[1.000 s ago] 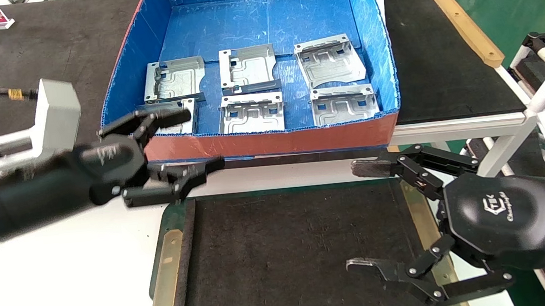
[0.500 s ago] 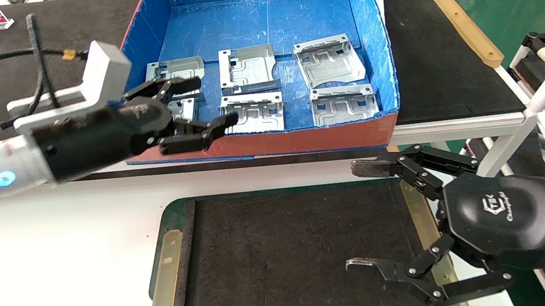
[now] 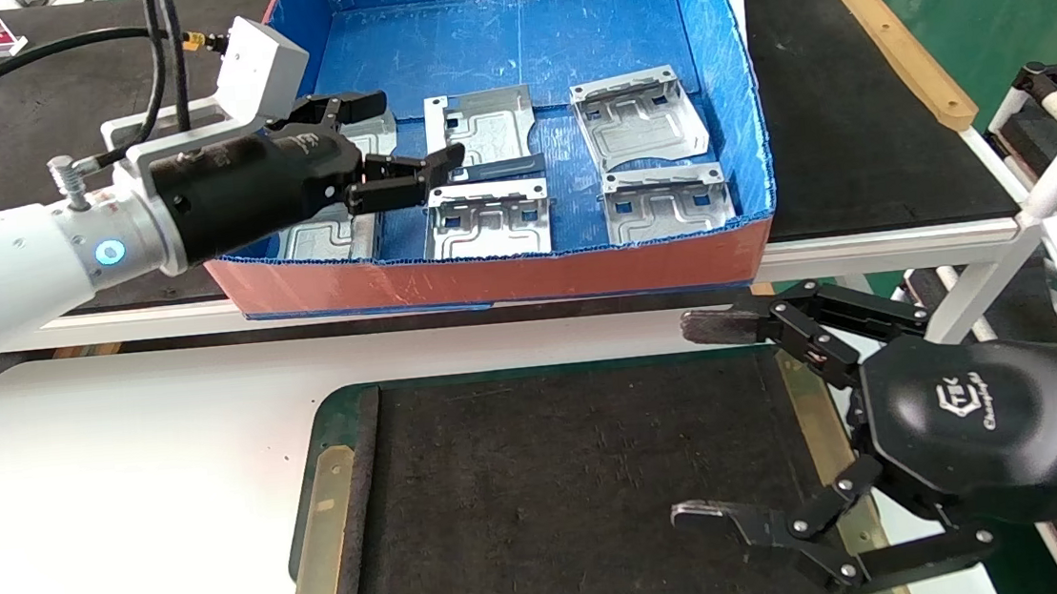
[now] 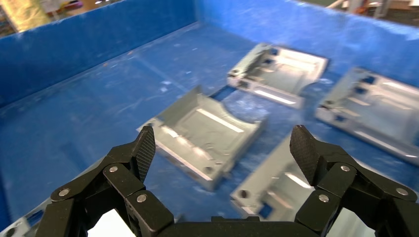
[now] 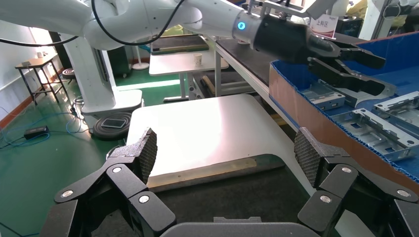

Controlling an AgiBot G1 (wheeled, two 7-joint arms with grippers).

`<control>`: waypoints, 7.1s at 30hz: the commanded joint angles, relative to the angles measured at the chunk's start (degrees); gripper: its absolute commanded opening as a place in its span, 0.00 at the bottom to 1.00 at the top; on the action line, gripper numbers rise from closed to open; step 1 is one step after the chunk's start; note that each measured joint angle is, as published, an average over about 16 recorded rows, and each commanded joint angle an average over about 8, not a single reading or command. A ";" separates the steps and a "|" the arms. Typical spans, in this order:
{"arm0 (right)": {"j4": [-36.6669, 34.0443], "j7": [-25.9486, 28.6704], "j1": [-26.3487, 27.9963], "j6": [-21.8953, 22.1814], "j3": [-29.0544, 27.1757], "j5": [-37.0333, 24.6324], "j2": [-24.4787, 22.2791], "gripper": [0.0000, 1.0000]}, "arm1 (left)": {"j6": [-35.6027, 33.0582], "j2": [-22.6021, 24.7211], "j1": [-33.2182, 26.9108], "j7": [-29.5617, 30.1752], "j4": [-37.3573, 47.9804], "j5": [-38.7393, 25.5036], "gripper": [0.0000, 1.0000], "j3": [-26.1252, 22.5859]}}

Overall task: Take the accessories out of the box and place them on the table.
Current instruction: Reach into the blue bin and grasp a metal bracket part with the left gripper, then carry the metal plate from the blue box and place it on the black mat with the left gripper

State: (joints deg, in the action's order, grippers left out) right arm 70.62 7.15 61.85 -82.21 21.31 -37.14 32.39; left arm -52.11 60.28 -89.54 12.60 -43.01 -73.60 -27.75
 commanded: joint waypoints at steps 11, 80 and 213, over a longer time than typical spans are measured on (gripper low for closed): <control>0.00 0.00 0.00 0.00 0.00 0.00 0.00 1.00 | 6.41 5.98 -5.14 -1.74 10.42 -3.86 1.00 -1.39; -0.02 -0.01 -0.01 0.02 0.00 0.01 -0.01 0.00 | 21.35 16.95 -8.42 -1.70 22.90 -9.93 0.00 -5.25; -0.02 -0.01 -0.01 0.02 0.00 0.02 -0.01 1.00 | 18.10 18.58 12.74 -32.50 2.09 13.44 0.00 -34.72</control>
State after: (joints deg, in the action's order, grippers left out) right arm 70.60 7.14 61.84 -82.20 21.31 -37.12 32.38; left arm -34.31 78.84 -76.77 -20.04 -40.84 -60.33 -62.16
